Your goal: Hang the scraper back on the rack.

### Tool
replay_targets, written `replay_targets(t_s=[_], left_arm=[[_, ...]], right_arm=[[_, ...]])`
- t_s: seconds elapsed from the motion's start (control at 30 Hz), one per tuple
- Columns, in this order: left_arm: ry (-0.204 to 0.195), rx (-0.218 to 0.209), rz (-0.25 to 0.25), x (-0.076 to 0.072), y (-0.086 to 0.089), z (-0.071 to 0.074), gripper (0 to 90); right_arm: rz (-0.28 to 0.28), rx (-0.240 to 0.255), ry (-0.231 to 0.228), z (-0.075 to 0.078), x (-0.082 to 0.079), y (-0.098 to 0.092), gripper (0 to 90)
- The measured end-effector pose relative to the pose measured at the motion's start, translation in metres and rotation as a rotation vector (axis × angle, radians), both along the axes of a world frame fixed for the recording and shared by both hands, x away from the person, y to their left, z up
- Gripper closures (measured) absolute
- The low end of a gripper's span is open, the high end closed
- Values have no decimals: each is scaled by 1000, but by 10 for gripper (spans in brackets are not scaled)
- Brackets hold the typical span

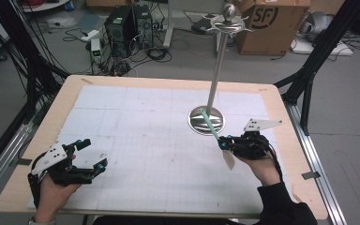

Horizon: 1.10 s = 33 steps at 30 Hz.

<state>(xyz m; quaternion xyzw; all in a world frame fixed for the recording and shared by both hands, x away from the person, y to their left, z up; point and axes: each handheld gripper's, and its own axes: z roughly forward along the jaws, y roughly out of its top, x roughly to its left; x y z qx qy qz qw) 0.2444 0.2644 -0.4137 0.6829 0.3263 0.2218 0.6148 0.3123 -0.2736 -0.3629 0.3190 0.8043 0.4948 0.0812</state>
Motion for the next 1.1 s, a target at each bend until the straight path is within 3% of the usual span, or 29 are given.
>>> replay_targets(t_s=[0.17, 0.43, 0.83, 1.1], left_arm=[[1, 0, 2, 0, 0, 0, 26], [-4, 0, 6, 0, 1, 0, 25], [-5, -2, 6, 0, 1, 0, 26], [-3, -2, 12, 0, 2, 0, 26]], right_arm=[[12, 40, -47, 4, 3, -5, 802], [-24, 84, -109, 13, 6, -14, 803], [-44, 116, -201, 33, 13, -23, 803], [-75, 141, -239, 49, 21, -29, 803]])
